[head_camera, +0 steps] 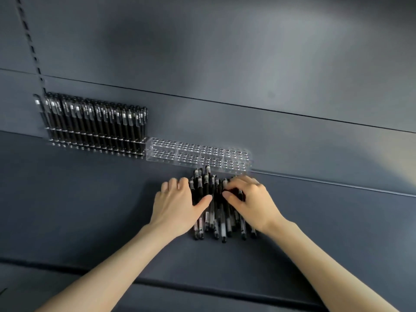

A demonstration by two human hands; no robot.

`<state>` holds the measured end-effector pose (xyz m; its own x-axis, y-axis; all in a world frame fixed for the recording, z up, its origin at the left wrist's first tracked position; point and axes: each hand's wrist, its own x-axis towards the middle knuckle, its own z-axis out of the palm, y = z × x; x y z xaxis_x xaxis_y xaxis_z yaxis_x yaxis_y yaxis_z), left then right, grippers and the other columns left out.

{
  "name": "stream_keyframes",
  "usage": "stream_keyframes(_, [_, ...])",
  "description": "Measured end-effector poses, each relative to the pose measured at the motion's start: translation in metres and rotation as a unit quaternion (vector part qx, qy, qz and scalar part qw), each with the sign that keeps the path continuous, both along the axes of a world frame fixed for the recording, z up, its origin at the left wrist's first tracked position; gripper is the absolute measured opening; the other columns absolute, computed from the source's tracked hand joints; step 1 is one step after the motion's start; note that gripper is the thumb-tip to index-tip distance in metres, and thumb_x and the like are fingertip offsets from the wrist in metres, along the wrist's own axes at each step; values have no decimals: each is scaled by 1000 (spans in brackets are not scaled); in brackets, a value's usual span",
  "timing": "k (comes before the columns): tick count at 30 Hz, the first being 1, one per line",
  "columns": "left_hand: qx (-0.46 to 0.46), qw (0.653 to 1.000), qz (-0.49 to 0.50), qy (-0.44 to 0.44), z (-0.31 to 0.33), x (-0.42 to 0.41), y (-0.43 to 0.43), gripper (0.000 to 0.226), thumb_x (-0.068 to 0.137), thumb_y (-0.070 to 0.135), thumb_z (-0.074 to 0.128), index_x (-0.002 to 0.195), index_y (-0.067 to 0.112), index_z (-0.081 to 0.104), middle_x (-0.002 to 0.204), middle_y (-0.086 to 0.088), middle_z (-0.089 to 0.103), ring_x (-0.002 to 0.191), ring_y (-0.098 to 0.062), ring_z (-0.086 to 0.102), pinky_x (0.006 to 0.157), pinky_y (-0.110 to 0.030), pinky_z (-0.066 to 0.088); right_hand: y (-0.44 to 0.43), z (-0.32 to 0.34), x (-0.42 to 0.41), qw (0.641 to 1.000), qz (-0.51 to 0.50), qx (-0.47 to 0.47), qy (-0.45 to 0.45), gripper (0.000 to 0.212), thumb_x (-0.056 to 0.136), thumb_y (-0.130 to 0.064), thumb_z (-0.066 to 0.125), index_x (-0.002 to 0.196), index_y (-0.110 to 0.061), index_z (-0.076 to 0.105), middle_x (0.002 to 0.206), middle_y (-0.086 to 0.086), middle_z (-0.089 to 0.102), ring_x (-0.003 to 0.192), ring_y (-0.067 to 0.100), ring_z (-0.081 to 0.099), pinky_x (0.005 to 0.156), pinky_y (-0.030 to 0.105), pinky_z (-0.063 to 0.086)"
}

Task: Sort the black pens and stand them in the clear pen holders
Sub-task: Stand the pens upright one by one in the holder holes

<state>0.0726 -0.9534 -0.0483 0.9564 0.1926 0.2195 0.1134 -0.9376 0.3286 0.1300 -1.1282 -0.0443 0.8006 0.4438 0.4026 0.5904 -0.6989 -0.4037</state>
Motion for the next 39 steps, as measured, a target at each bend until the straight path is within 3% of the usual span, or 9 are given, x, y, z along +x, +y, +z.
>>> stream_keyframes(3, [-65,998,1,14,1,5,-4,63,90,56,45,132,9,40,129,-8,44,122,-25,39,97,-31,36,-3,-5,0,999,1,-26,38,40,94,-39,52,130,-21,55,141,0,47,130,25,36,107,38,31])
stream_keyframes(8, [-114,993,10,40,11,7,-3,55,92,47,52,128,5,49,129,-10,49,114,-27,52,88,-33,41,-2,-7,0,995,10,-36,95,47,97,-43,41,140,-24,41,146,-4,40,139,22,21,114,41,19])
stream_keyframes(11, [-122,992,14,29,14,8,1,38,90,43,57,93,5,58,91,-11,65,80,-21,57,70,-32,44,-4,-8,2,994,8,-37,98,47,97,-43,40,140,-24,41,145,-3,41,139,23,23,114,41,19])
stream_keyframes(14, [-115,993,32,22,16,5,3,26,89,33,58,75,13,49,61,-8,52,60,-21,47,56,-30,39,-4,-7,1,994,10,-40,100,47,98,-43,40,140,-23,40,146,-2,41,139,24,24,113,41,20])
stream_keyframes(20, [-164,985,48,17,15,-1,9,25,93,25,51,74,9,52,62,-11,52,58,-25,47,56,-30,39,-7,-3,-5,994,11,-28,105,46,99,-41,39,141,-24,40,152,-1,33,143,20,19,117,41,12])
stream_keyframes(24, [-257,965,37,-31,14,-7,17,32,99,23,42,92,-4,57,85,-9,66,72,-26,63,63,-39,55,-6,8,-12,995,23,48,81,37,96,-35,48,130,-21,52,136,-4,52,131,18,37,110,41,28])
stream_keyframes(29, [-500,861,-74,-66,28,-14,24,22,99,13,46,94,3,64,86,-9,68,56,-10,51,47,-23,41,28,30,-20,962,103,187,167,29,92,-29,58,120,-20,57,108,-12,65,102,-1,59,91,15,42])
stream_keyframes(35, [-543,820,-150,-99,37,-5,51,18,95,6,52,102,7,68,88,-12,71,66,-14,64,60,-23,52,84,50,0,928,106,304,189,5,87,-17,66,84,-13,66,74,-4,63,68,3,55,67,10,44])
stream_keyframes(39, [-547,814,-166,-103,38,17,88,15,93,8,55,100,4,67,85,-15,71,70,-19,69,64,-27,57,116,56,15,919,83,333,194,13,90,-14,62,78,-16,65,72,-5,62,69,3,56,70,10,44])
